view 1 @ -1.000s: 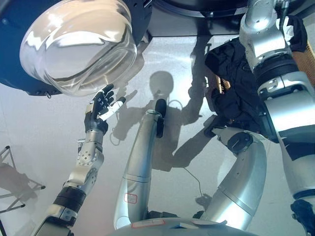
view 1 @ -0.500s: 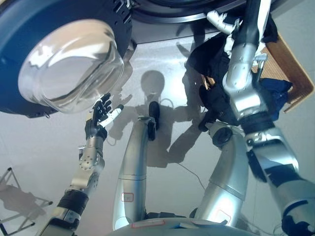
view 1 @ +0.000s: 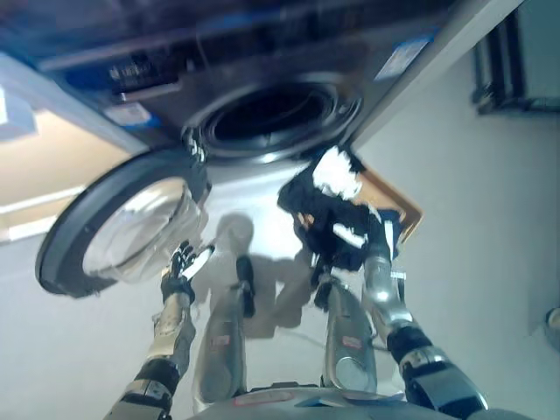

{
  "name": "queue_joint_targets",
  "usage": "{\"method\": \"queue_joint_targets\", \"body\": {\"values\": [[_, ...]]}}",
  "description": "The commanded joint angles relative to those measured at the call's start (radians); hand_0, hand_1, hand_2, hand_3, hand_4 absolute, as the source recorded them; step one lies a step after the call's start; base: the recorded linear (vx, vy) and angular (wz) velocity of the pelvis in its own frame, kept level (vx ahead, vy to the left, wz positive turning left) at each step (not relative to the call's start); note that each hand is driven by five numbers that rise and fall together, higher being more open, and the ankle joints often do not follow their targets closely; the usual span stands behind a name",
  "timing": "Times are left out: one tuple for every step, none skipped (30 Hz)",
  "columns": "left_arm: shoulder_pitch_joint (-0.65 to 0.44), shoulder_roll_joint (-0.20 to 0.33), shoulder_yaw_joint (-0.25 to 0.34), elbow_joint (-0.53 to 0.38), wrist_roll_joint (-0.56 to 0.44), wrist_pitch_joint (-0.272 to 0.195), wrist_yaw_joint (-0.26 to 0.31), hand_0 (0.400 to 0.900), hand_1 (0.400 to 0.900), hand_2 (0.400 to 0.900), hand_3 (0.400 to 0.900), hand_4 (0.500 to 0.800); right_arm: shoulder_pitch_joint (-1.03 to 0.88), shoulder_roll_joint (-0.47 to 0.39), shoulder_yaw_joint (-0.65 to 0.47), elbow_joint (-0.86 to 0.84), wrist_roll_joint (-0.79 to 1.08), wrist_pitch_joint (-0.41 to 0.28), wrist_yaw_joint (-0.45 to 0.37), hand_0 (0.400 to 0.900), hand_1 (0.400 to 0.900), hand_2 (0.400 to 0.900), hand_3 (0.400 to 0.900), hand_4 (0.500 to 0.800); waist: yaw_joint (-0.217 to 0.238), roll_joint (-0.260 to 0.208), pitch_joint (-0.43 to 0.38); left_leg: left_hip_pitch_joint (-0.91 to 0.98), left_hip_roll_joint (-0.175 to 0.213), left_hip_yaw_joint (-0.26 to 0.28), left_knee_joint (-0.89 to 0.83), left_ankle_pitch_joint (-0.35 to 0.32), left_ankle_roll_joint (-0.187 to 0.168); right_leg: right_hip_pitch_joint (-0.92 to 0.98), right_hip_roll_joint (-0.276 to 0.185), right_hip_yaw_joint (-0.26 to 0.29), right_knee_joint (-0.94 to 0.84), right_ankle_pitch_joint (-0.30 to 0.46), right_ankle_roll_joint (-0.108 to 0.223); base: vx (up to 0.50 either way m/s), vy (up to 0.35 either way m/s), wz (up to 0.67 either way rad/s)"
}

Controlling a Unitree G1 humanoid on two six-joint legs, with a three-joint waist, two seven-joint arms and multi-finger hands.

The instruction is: Put the clothes in the basket into the washing machine.

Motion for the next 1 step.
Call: {"method": "queue_joint_targets", "body": {"values": [[0.025, -0.001, 0.058, 0.148, 0.071, 0.024, -0.047, 0.9, 0.9, 0.9, 0.9, 0.8, 0.031, 0.001, -0.067, 0.167, 0.17, -0.006, 0.117, 0.9, 0.9, 0.9, 0.9, 0.8, 0.022, 0.01, -0.123, 0.14, -0.039, -0.027, -0.232, 0.116, -0.028, 0.154, 0.058, -0.085, -0.088, -0.016, 0.09, 0.16, -0.031, -0.02]]}}
